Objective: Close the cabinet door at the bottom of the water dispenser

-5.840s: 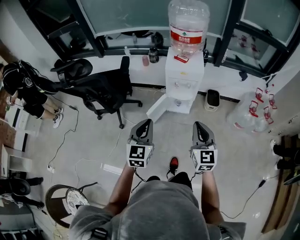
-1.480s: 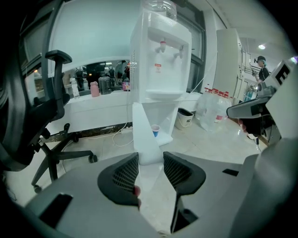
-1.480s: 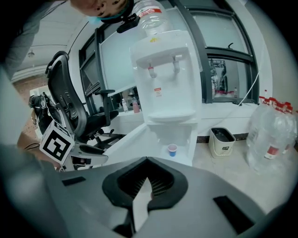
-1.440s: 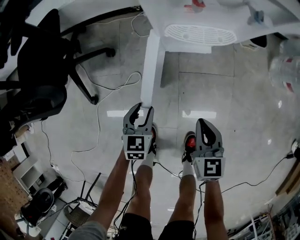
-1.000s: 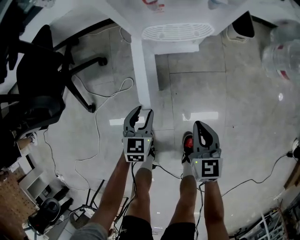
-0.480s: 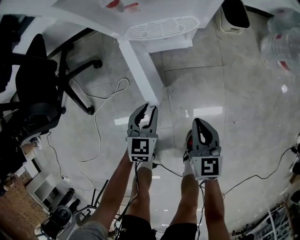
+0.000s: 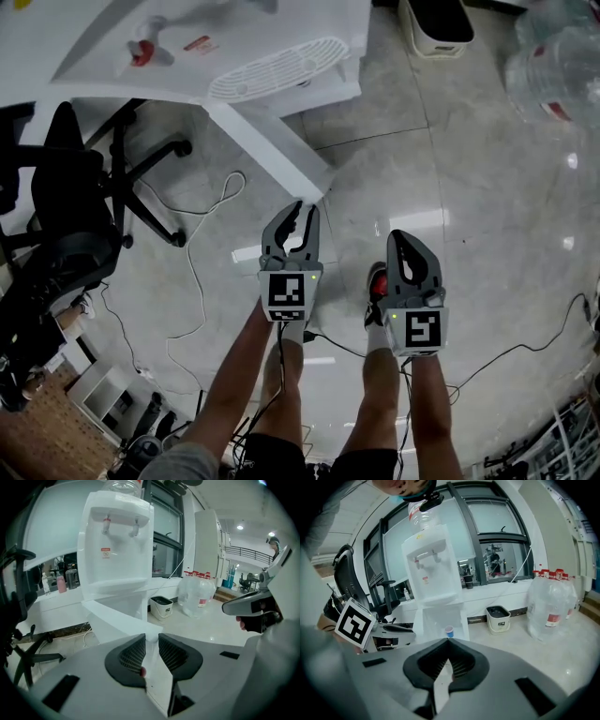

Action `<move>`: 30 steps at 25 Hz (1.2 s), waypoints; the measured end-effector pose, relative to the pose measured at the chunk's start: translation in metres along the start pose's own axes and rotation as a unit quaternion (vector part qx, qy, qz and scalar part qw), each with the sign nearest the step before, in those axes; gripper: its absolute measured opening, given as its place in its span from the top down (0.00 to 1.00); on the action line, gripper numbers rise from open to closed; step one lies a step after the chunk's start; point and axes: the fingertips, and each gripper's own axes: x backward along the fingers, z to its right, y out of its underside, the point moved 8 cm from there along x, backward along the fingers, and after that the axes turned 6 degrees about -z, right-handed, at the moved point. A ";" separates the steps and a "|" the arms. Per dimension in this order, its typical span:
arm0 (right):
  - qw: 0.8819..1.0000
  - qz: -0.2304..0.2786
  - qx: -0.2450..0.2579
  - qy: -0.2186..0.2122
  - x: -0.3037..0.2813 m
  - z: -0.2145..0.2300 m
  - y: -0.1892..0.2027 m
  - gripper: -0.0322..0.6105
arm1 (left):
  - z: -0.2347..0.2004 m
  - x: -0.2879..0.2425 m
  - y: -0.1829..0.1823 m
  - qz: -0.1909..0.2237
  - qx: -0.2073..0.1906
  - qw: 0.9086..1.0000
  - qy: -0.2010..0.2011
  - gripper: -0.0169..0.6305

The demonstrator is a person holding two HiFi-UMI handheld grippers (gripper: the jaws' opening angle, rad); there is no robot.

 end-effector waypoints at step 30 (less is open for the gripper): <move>0.996 0.086 0.014 0.035 -0.073 0.075 -0.042 0.93 | 0.031 -0.098 -0.082 0.091 -0.024 0.995 0.013 0.86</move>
